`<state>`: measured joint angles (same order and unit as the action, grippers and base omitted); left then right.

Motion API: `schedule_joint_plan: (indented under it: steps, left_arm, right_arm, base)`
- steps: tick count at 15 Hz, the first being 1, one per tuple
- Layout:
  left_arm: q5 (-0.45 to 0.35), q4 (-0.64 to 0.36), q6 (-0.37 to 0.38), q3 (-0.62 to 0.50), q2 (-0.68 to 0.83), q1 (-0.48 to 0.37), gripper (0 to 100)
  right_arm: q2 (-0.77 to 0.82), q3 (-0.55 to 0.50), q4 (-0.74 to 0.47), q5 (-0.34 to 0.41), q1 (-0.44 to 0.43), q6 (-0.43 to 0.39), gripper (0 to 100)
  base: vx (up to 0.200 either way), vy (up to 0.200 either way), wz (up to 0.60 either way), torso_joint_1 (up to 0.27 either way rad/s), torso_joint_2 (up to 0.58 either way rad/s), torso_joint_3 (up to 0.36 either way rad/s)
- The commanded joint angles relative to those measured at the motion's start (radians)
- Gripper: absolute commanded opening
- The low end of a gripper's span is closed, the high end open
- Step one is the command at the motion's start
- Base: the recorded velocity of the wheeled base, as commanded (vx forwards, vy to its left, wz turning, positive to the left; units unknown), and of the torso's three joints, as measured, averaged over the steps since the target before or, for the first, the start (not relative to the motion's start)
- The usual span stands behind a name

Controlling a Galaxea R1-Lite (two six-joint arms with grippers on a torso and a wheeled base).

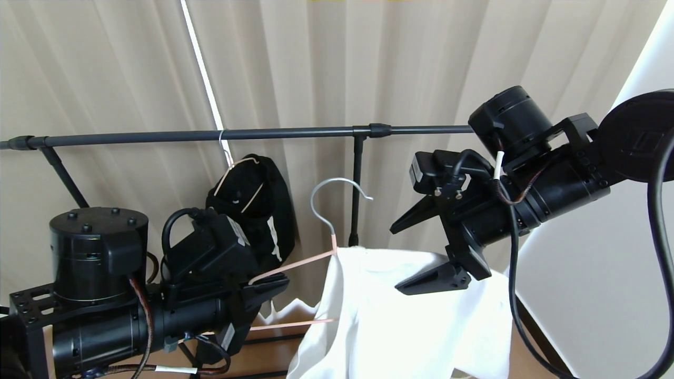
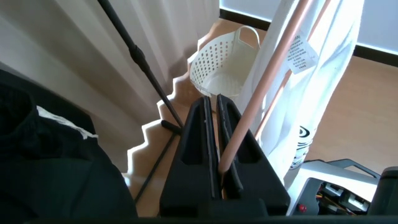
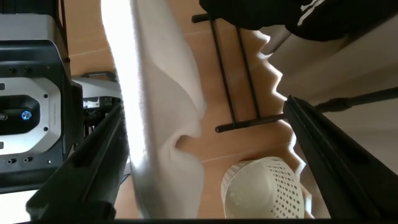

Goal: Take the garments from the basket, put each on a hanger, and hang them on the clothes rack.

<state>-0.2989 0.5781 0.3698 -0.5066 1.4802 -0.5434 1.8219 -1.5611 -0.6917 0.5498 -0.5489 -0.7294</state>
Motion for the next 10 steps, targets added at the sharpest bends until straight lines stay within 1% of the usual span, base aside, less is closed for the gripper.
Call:
schedule_joint_plan:
  steps: [1, 10]
  left_arm:
    - [0.0, 0.0, 0.0, -0.001, 0.0, 0.0, 0]
    - [0.003, 0.0, -0.008, 0.0, -0.001, 0.005, 0]
  right_arm:
    - [0.0, -0.001, 0.0, 0.001, 0.0, -0.001, 0]
    - [-0.01, 0.01, -0.005, 0.006, -0.002, 0.001, 0]
  base:
    - [0.0, 0.0, 0.0, 0.0, 0.0, 0.0]
    - [0.0, 0.0, 0.0, 0.0, 0.0, 0.0]
